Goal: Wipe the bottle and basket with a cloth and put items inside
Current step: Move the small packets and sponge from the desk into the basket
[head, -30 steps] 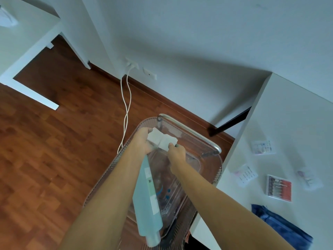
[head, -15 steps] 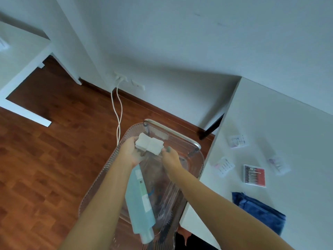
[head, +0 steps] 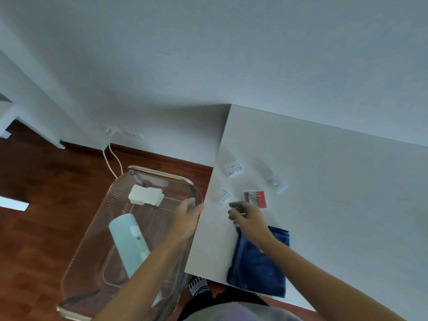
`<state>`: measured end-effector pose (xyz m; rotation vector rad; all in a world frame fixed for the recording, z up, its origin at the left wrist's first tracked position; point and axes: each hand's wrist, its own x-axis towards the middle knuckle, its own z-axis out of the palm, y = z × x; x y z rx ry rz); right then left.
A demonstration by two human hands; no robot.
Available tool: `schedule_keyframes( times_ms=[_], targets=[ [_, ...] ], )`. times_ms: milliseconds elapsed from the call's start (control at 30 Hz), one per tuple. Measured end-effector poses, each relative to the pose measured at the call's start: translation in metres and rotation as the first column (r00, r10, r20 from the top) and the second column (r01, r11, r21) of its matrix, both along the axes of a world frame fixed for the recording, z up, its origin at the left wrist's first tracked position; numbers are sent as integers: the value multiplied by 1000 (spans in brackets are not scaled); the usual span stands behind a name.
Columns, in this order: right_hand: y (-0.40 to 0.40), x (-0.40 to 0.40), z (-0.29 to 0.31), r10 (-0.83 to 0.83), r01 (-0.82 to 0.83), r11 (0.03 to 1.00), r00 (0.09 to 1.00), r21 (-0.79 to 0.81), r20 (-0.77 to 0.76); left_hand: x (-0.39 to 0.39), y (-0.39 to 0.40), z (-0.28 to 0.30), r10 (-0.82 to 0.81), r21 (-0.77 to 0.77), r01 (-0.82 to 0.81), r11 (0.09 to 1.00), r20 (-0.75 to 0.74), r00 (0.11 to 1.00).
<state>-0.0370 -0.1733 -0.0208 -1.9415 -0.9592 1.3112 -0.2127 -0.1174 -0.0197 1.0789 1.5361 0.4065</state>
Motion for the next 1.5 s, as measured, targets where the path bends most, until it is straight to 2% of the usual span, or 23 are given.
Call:
schedule_keyframes(
  times_ms=[67,133,200,300,467,600,800,933,1033,1300,1500],
  targets=[
    [-2,31,0,-4,-3,999,985,45,171,23,-1,-2,-145,60,147,987,-39,989],
    [-2,55,-4,46,-76,994,942,79,333,42,1,-9,-233,138,260,956,-184,955],
    [2,72,-11,129,-181,980,887,78,444,58,3,-17,-264,216,353,911,-352,898],
    [8,87,-20,287,-347,938,763,-8,579,74,5,-28,-263,260,433,863,-501,824],
    [18,101,-28,530,-540,805,469,-245,706,89,3,-37,-202,273,446,852,-615,762],
    [22,106,-29,550,-565,780,415,-269,724,94,2,-36,-163,283,417,864,-626,763],
    [23,103,-21,546,-574,788,486,-222,682,94,2,-32,-131,283,350,893,-580,804],
    [22,95,-14,538,-531,824,625,-197,566,88,1,-29,-137,235,287,929,-502,854],
    [24,87,-10,519,-506,842,670,-184,531,77,0,-28,-103,219,208,953,-412,905],
    [39,15,12,438,-451,890,817,-57,375,1,-2,-22,141,253,-91,963,-188,972],
    [54,-63,5,375,-361,927,896,-101,237,-68,4,-39,274,148,-251,957,-162,948]
  ],
)
